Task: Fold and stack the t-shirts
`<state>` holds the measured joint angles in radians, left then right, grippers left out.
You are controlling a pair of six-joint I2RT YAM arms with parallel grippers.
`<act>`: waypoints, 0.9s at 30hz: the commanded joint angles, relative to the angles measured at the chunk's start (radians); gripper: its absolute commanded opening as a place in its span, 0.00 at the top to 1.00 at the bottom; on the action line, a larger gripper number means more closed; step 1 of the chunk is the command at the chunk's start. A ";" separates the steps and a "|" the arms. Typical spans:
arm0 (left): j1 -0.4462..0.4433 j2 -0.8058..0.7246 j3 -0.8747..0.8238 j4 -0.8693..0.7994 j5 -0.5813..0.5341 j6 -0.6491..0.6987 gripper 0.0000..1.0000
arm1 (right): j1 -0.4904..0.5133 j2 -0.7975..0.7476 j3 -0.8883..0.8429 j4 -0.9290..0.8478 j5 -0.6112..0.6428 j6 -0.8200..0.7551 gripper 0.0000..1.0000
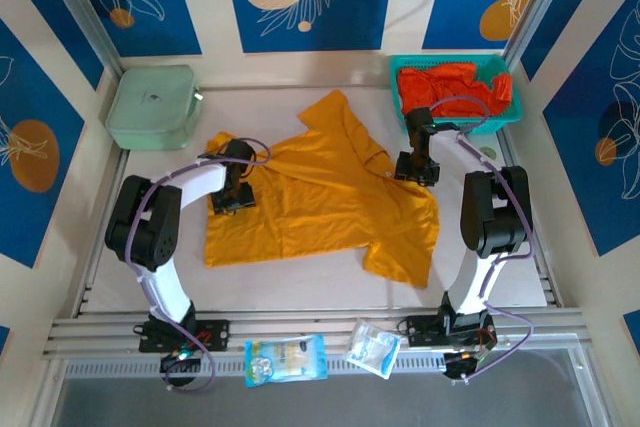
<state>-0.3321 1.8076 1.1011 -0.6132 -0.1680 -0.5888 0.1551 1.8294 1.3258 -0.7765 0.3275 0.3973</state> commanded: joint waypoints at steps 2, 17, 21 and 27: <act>-0.007 0.039 -0.026 -0.099 0.024 -0.003 0.41 | 0.003 0.018 -0.029 -0.042 0.062 -0.026 0.44; 0.024 -0.058 -0.095 -0.215 -0.079 0.017 0.41 | -0.023 0.102 0.013 -0.034 0.066 -0.079 0.59; 0.048 -0.089 -0.105 -0.240 -0.110 0.028 0.41 | -0.034 0.111 0.032 -0.038 0.066 -0.050 0.89; 0.101 -0.113 -0.094 -0.257 -0.139 0.056 0.41 | -0.055 -0.015 -0.025 -0.059 0.050 0.081 1.00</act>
<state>-0.2615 1.7138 1.0206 -0.8021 -0.2569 -0.5625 0.1135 1.9129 1.3197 -0.8043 0.4004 0.3916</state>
